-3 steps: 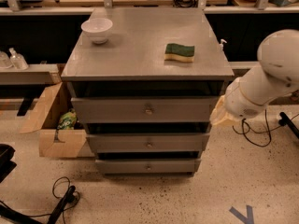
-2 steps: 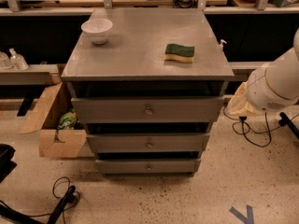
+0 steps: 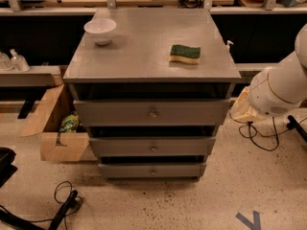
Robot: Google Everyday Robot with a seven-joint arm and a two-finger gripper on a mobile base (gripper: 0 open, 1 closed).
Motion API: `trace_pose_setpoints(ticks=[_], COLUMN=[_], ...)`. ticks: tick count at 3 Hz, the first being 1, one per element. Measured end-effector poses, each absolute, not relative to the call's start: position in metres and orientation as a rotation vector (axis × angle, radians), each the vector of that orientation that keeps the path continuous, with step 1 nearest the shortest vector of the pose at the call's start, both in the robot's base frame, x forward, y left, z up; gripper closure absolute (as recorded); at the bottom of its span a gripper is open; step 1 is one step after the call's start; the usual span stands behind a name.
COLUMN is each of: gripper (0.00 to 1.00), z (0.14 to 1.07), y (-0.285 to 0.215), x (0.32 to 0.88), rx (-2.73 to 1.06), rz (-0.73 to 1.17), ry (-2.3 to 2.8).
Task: Close top drawer
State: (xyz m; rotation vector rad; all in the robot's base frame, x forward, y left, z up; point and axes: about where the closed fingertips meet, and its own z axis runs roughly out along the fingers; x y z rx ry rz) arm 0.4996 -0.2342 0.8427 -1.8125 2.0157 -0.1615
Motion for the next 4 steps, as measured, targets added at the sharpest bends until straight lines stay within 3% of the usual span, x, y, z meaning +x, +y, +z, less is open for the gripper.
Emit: trace_pose_setpoints(ticks=[2, 4], gripper=[0.05, 0.00], z=[0.8415, 0.8412], y=[-0.2323, -0.2318], x=[0.4993, 0.4993], rx=[-1.818, -1.819], rz=[-0.159, -0.158], ry=[2.014, 2.013])
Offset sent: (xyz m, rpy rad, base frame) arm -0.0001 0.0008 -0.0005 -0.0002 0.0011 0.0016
